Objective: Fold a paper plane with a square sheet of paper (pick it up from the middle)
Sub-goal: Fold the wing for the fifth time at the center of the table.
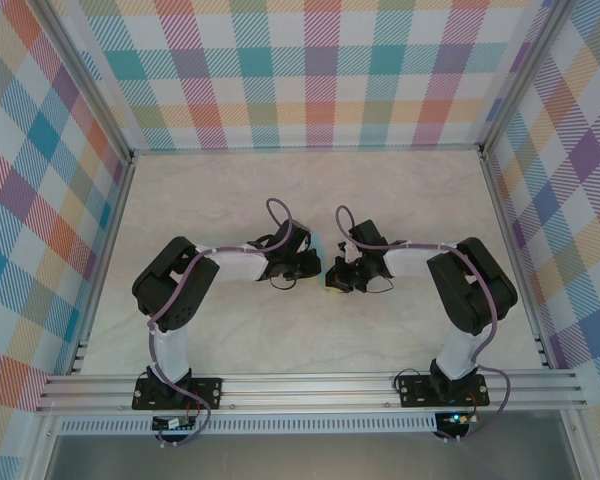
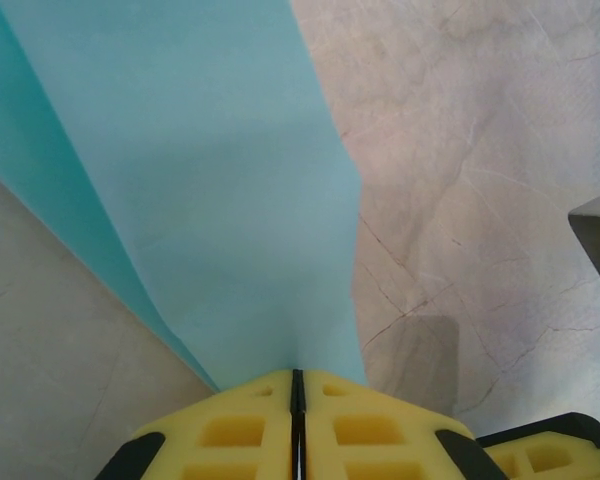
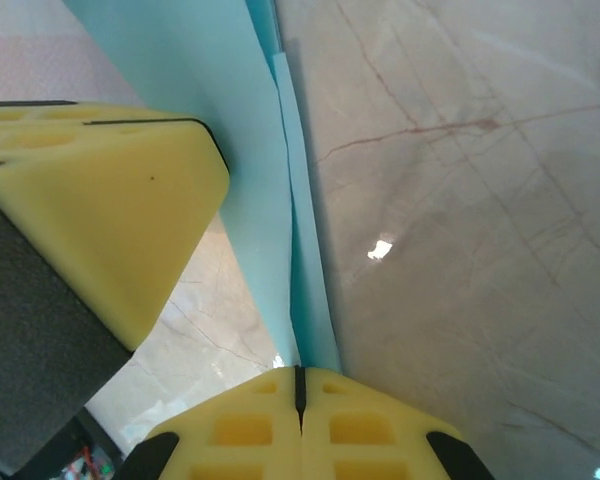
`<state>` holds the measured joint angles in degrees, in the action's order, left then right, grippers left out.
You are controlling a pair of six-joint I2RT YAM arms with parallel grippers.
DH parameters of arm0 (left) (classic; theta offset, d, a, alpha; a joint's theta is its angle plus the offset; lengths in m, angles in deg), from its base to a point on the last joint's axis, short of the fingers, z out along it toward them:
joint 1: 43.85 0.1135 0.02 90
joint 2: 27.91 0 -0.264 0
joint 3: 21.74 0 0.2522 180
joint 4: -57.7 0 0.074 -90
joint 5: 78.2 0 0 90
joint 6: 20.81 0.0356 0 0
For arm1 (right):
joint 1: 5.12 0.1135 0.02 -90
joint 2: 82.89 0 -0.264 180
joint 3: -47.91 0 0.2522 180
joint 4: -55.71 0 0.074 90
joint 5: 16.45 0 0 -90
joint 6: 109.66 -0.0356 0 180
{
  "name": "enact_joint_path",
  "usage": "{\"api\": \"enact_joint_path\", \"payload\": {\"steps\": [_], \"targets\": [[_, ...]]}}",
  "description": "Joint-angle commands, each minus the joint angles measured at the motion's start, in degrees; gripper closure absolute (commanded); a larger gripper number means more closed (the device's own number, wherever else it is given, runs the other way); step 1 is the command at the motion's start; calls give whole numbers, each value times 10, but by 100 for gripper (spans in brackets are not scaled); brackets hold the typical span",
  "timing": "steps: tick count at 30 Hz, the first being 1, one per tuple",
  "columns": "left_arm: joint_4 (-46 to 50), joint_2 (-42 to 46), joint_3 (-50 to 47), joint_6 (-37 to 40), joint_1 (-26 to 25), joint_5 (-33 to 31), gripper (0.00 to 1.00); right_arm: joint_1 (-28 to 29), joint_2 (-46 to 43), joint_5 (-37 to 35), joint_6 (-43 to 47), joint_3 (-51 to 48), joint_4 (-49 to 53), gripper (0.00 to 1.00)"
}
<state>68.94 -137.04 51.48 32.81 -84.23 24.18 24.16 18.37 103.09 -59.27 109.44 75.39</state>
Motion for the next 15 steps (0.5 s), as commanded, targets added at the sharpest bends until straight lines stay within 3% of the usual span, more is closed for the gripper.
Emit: {"api": "enact_joint_path", "payload": {"steps": [1, 7, 15], "targets": [[-5, 24, -7, 4, -2, -6, 87, -16, 4, 60, -38, -24, -55, 100], [-73, 51, -50, 1, -2, 18, 83, -36, 1, 111, -80, -48, -118, 100], [-155, 50, -93, -14, -2, 59, 84, -49, 16, 128, -100, -51, -124, 100]]}}
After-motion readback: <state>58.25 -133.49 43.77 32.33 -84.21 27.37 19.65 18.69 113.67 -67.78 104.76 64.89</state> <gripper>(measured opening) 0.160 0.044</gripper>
